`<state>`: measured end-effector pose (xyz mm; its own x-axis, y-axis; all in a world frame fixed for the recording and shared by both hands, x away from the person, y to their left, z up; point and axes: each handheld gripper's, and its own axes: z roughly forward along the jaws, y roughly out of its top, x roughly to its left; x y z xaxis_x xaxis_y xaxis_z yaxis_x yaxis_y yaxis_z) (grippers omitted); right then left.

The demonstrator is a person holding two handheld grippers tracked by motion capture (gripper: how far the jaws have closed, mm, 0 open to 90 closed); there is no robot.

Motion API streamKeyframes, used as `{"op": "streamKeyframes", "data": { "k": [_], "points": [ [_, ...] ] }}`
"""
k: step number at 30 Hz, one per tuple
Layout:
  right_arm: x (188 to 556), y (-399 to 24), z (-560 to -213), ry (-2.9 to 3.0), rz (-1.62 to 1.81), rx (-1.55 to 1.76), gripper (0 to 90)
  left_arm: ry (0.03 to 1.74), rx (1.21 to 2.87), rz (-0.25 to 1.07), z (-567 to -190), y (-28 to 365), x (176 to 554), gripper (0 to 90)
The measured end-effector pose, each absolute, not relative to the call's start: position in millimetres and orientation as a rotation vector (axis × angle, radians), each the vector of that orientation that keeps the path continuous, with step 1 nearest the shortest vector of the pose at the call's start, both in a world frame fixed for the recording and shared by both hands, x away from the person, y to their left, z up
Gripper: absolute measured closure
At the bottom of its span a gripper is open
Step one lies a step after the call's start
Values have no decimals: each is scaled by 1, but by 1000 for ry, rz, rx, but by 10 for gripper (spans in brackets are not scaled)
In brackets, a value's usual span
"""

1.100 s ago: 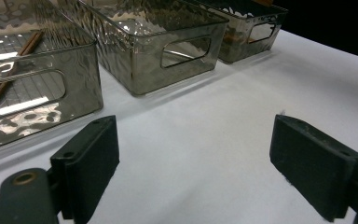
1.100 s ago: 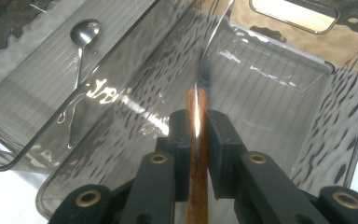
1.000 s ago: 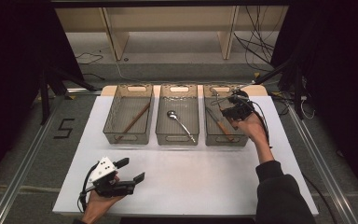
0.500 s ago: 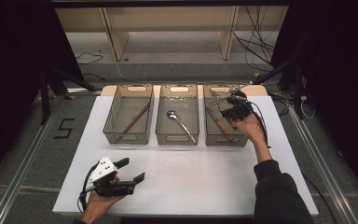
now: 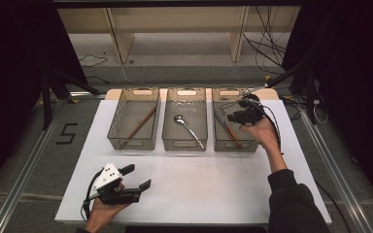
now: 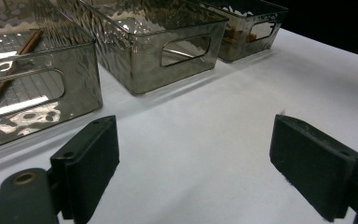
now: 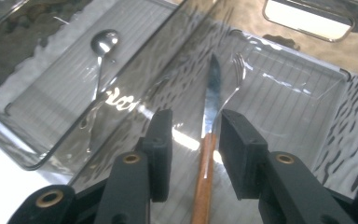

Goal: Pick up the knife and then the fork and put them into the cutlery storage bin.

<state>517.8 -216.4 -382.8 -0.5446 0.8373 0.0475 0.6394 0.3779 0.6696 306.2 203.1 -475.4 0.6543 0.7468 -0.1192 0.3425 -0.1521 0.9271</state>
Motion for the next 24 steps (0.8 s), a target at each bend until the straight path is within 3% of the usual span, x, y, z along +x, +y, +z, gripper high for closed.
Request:
{"op": "streamKeyframes", "data": {
  "k": [5, 14, 24],
  "points": [
    [509, -212, -378, 2351, 972, 1265, 631, 882, 1752, 448, -475, 203, 306, 153],
    [496, -209, -376, 2344, 1022, 1247, 489, 883, 1750, 449, -475, 203, 306, 153],
    [471, -202, -378, 2357, 1073, 1193, 402, 885, 1747, 447, -475, 202, 306, 153]
  ]
}}
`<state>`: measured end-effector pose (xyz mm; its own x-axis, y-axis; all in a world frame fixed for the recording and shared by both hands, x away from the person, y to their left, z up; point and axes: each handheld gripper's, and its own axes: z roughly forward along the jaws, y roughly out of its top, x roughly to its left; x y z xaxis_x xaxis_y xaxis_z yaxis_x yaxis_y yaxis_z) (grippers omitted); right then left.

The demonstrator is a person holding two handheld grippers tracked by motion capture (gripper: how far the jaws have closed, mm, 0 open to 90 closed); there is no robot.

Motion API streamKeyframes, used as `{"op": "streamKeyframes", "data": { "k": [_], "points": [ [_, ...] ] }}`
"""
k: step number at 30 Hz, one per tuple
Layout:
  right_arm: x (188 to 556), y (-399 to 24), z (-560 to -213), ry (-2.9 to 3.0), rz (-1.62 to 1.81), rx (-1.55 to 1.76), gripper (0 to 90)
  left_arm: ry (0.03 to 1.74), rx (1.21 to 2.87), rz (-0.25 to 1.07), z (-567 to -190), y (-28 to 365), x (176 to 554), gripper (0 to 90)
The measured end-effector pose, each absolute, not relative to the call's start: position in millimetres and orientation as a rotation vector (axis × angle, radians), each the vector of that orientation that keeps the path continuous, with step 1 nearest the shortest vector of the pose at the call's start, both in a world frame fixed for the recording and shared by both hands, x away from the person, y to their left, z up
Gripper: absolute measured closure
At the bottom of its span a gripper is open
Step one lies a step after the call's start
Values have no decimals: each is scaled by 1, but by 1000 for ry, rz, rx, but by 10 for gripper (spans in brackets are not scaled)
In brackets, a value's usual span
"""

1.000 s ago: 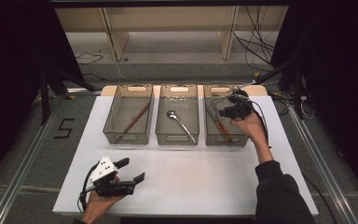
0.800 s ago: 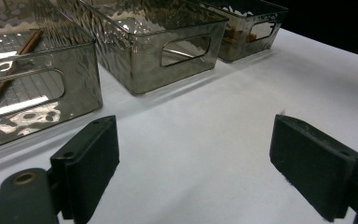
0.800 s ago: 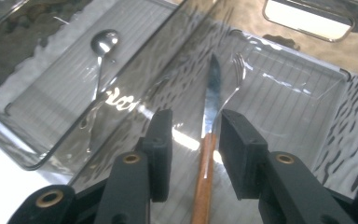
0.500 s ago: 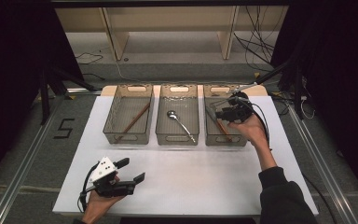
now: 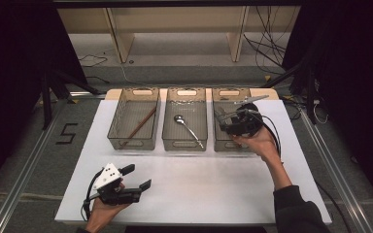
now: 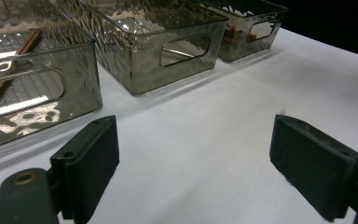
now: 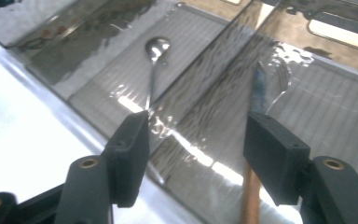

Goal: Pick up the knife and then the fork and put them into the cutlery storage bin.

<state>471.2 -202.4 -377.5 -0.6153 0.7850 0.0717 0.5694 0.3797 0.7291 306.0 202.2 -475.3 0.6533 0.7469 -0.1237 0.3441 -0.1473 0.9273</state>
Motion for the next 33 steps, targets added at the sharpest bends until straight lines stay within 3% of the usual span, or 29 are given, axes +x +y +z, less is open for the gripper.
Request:
{"op": "streamKeyframes", "data": {
  "k": [18, 33],
  "points": [
    [423, -192, -377, 2325, 1242, 1093, 334, 886, 1746, 444, -475, 203, 306, 153],
    [371, -198, -397, 2315, 1360, 1026, 297, 884, 1751, 446, -475, 203, 306, 153]
  ]
}}
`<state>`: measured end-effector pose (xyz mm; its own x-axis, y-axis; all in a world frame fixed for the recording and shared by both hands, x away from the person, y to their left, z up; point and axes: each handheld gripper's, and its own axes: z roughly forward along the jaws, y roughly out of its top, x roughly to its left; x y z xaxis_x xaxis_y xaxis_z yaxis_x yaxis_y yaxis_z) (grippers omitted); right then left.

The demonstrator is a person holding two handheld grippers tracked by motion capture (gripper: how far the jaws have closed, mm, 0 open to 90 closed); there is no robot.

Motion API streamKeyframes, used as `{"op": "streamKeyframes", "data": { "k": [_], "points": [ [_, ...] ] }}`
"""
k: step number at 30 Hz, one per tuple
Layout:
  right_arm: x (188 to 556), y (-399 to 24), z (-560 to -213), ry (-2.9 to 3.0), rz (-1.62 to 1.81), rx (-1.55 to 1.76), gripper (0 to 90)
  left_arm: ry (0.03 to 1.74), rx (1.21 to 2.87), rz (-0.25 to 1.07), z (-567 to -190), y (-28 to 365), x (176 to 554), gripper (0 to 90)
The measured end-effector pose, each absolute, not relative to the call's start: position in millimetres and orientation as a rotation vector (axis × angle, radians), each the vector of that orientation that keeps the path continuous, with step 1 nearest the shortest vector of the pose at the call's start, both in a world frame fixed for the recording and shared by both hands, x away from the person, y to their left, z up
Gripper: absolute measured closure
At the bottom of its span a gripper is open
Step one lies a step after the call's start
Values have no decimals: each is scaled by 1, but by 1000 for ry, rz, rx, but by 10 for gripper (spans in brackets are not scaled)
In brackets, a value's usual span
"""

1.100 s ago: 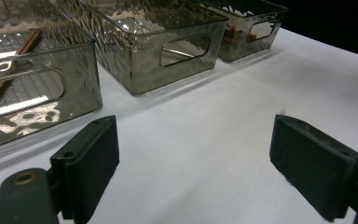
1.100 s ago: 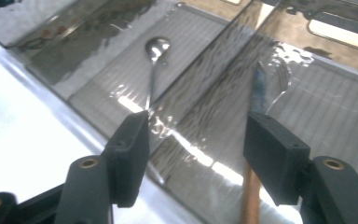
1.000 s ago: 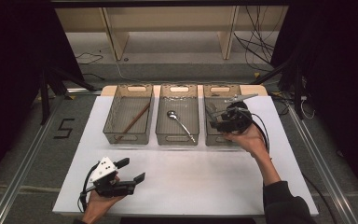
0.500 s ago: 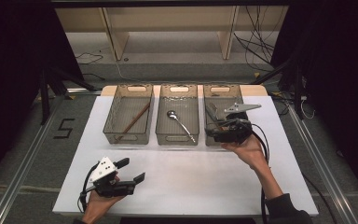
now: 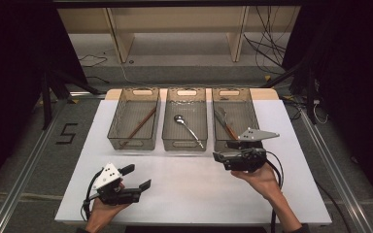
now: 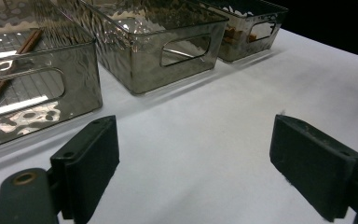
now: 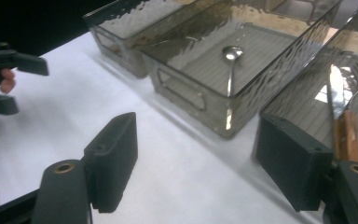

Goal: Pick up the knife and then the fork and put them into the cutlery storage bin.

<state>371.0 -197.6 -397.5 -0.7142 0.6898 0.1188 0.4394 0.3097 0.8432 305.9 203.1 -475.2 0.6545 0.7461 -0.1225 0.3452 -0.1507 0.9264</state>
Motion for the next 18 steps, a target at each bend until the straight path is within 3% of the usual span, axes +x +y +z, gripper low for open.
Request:
{"op": "streamKeyframes", "data": {
  "k": [18],
  "points": [
    [325, -206, -436, 2289, 1470, 1017, 228, 881, 1751, 438, -475, 203, 305, 153]
  ]
}}
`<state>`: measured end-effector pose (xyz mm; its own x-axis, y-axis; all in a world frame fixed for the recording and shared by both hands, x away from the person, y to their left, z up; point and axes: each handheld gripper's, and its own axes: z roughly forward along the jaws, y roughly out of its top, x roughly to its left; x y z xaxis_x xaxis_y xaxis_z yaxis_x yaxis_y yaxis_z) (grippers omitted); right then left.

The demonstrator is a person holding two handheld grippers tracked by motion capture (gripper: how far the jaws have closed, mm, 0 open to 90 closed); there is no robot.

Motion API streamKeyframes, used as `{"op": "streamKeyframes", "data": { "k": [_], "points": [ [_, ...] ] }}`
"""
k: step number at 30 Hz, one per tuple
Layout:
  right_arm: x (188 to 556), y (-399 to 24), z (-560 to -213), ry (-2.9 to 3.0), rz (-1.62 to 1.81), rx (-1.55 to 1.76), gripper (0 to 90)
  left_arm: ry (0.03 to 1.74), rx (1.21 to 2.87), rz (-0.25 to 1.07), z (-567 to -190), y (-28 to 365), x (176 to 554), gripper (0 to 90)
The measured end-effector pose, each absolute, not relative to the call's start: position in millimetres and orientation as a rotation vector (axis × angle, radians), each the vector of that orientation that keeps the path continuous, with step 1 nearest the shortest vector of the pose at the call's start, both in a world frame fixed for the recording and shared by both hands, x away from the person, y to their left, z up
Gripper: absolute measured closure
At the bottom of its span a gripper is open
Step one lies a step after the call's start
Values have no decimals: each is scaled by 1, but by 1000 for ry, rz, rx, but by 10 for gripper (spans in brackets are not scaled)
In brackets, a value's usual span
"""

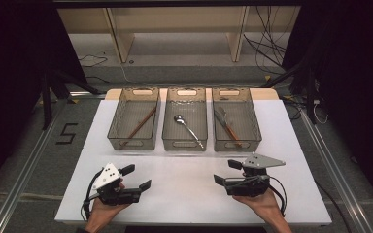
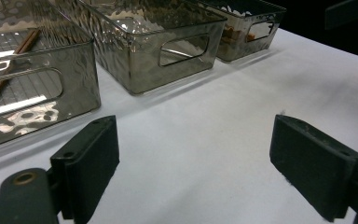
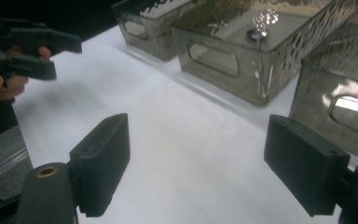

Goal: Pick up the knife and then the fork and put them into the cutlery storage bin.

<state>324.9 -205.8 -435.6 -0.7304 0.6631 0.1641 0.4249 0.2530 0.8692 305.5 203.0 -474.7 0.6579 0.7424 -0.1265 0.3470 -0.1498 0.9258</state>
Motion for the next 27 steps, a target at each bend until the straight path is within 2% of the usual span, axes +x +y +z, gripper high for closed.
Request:
{"op": "streamKeyframes", "data": {
  "k": [7, 27],
  "points": [
    [317, -216, -450, 2245, 1494, 1059, 217, 880, 1753, 433, -475, 203, 305, 153],
    [303, -229, -456, 2165, 1540, 1061, 217, 877, 1758, 430, -475, 203, 305, 153]
  ]
}}
